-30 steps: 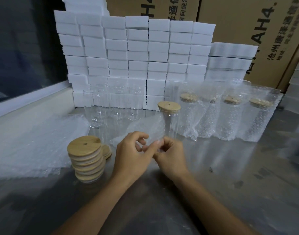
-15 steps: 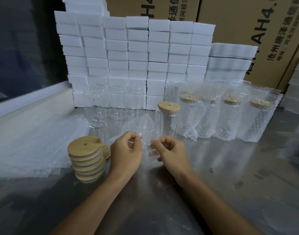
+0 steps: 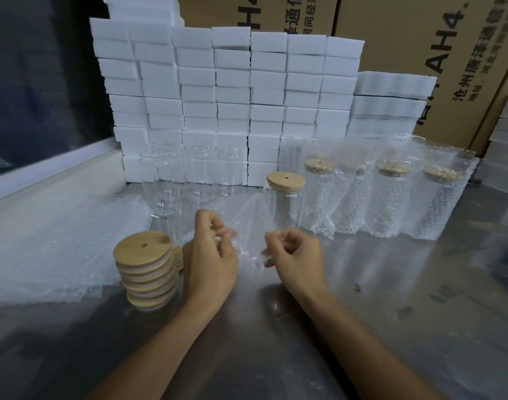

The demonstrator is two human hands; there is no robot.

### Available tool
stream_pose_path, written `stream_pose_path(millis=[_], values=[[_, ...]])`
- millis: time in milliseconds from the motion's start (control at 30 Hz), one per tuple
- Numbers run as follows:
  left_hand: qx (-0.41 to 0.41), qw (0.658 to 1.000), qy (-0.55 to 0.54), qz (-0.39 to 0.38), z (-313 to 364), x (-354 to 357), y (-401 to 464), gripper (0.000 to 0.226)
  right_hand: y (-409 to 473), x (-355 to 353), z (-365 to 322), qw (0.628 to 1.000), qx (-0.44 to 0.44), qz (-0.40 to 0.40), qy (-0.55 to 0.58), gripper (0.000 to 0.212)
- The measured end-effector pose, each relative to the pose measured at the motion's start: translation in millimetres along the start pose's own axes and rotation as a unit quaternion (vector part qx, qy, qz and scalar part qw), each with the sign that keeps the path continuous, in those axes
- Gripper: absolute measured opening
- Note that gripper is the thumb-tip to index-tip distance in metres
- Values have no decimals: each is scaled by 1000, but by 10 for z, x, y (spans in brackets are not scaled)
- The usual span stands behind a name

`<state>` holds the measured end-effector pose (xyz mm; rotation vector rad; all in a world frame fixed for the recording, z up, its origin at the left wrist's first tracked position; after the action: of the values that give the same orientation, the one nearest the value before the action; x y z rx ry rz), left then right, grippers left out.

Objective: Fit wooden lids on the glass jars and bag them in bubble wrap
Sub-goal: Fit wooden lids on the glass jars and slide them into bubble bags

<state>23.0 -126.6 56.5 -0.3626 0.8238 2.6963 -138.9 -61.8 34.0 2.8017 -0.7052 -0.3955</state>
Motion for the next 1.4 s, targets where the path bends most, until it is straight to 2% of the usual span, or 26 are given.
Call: stream_pose_path(millis=[133,200,300,367,467,567,633,700,767,900,1000,1100,1233,1400], values=[[86,992,92,8,147,-30,-22,41,-59,-281,-79,985,-56,160,-18,28],[97,988,118,2,190,-9,-38,39,-54,-347,-79,980,-71,183,-44,27],[87,985,148,-3,215,4,-40,36,54,-331,79,989,-36,116,-89,71],[70,984,164,-8,218,8,-44,33,133,-286,160,995,-15,63,-75,92],[57,980,189,-23,229,37,-61,35,245,-224,248,998,-2,2,-60,107],[47,978,198,-46,215,71,-62,38,303,-206,297,997,10,-17,-69,111],[43,976,202,-62,203,91,-59,39,312,-224,290,997,13,-7,-82,106],[35,977,201,-67,178,96,-56,39,305,-242,268,994,15,9,-108,84],[20,978,197,-69,137,93,-53,41,269,-251,253,995,21,21,-97,74],[-5,978,195,-73,55,92,-51,51,127,-247,113,997,0,58,42,65],[-16,979,192,-73,7,84,-34,57,-14,-177,-126,983,-45,77,158,67],[-15,980,185,-76,-18,72,-29,62,-96,16,-376,957,-66,1,281,67],[0,985,158,-66,35,59,-34,58,-200,460,-525,902,2,-155,403,51],[13,989,132,-70,45,80,-44,69,-223,483,-475,877,44,-173,445,35]])
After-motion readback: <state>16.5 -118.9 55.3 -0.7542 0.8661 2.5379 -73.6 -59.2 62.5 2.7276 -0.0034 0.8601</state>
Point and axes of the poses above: each hand's wrist, its own y-axis towards the middle knuckle, its own x-axis out of the palm, z = x × y, the point moved 6 cm from there along y, towards the middle knuckle, and after that the axes turned 14 degrees about -z, right-handed, at the moved point
